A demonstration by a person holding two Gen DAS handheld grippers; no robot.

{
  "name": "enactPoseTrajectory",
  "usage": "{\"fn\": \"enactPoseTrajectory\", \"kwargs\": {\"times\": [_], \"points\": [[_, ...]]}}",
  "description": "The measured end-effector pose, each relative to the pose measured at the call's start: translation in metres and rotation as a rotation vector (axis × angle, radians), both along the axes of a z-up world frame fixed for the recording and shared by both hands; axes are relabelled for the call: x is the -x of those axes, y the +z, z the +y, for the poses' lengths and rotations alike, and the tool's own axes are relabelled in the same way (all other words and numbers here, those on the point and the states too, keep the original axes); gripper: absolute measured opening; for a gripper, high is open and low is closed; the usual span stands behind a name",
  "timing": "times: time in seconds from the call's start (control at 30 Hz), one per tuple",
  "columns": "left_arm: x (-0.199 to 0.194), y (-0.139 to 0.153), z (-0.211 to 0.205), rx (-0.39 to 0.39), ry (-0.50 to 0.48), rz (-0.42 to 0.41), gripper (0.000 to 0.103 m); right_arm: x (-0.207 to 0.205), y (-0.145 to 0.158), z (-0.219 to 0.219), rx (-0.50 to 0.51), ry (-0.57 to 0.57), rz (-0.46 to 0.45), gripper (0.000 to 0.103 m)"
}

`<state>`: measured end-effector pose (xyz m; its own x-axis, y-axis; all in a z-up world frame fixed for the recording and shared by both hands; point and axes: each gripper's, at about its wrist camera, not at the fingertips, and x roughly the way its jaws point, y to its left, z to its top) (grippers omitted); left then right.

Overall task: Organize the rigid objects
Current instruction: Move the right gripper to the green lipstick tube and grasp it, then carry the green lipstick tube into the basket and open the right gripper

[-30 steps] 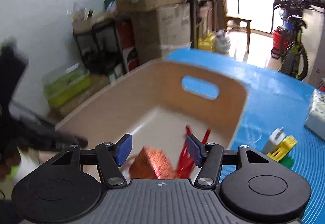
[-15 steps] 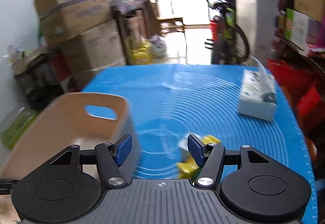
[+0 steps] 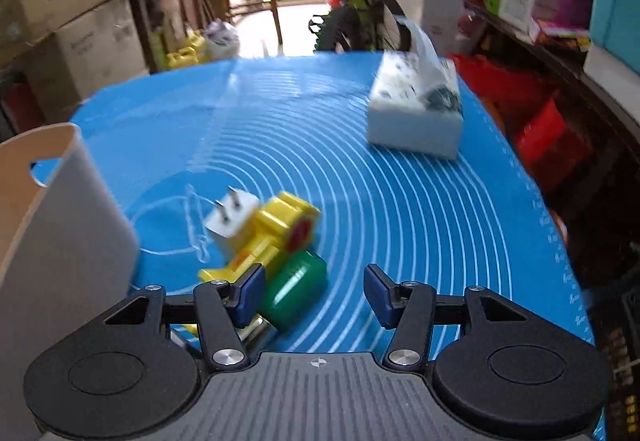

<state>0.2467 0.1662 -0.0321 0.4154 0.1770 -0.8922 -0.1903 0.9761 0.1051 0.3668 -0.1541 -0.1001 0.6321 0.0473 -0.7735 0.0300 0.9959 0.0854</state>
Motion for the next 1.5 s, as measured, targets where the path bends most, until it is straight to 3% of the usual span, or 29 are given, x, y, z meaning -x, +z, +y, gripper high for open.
{"fn": "enactPoseTrajectory", "kwargs": {"times": [0.4,0.5,0.73,1.03,1.27,1.5], "points": [[0.000,0.000,0.000,-0.003,0.000,0.001,0.016,-0.007,-0.017,-0.007,-0.127,-0.023,0.045,0.063],[-0.001,-0.001,0.000,-0.007,0.000,0.003,0.016,-0.008,-0.019,-0.004,-0.108,-0.020,0.044,0.063],[0.000,-0.001,-0.002,-0.014,0.000,0.004,0.017,-0.005,-0.020,-0.001,-0.089,-0.017,0.021,0.040],[0.000,0.000,-0.002,-0.011,0.000,0.004,0.016,-0.001,-0.013,-0.007,-0.088,-0.045,0.017,0.034],[-0.001,-0.001,-0.003,-0.010,0.001,0.003,0.016,0.014,0.020,-0.011,-0.206,-0.043,-0.044,0.034],[-0.002,-0.001,-0.004,-0.009,0.001,0.002,0.016,0.035,0.065,0.018,-0.287,0.073,-0.180,0.034]]}}
